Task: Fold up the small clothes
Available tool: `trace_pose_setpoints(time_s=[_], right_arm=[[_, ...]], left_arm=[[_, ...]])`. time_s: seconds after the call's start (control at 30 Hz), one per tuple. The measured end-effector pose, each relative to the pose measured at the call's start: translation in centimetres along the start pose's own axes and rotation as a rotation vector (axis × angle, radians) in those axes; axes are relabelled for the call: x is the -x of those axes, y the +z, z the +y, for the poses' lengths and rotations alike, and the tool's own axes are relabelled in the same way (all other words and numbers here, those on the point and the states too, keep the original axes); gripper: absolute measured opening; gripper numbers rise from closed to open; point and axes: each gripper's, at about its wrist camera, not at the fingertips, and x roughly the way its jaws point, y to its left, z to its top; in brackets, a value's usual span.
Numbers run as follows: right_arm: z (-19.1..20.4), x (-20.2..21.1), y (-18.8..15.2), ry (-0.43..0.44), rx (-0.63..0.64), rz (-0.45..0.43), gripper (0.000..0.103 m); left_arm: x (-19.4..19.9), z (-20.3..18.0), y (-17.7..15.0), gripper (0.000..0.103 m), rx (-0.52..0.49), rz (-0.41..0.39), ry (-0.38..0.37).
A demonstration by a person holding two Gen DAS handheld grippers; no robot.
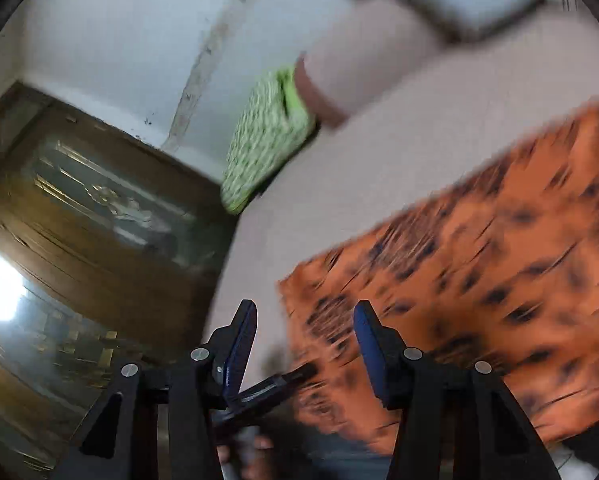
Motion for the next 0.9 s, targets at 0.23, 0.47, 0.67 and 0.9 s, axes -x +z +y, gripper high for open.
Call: trace_pose_setpoints(time_s=[0.23,0.47,0.67,0.9], right_arm=[[1.8,-8.3,0.7,-0.094,0.103,0.189,0.048],[2.6,-14.4,1.9,-0.222,0.162,0.368,0.049],[3.3,-16.5,2.7,-0.229,0.169,0.492,0.049],[6.6,-22.2,2.8,-0.278,0.257,0.657,0.049]], left_arm=[[-0.2,0.2,0.2,0.04,0.009,0.016,-0.043],[-0.1,0.4,0.2,0.034,0.031,0.004,-0.059],[2.1,0.7,0.0,0.013,0.026,-0.064,-0.133],[4.1,-0.3,-0.6,0.013,-0.02,-0.162,-0.142]])
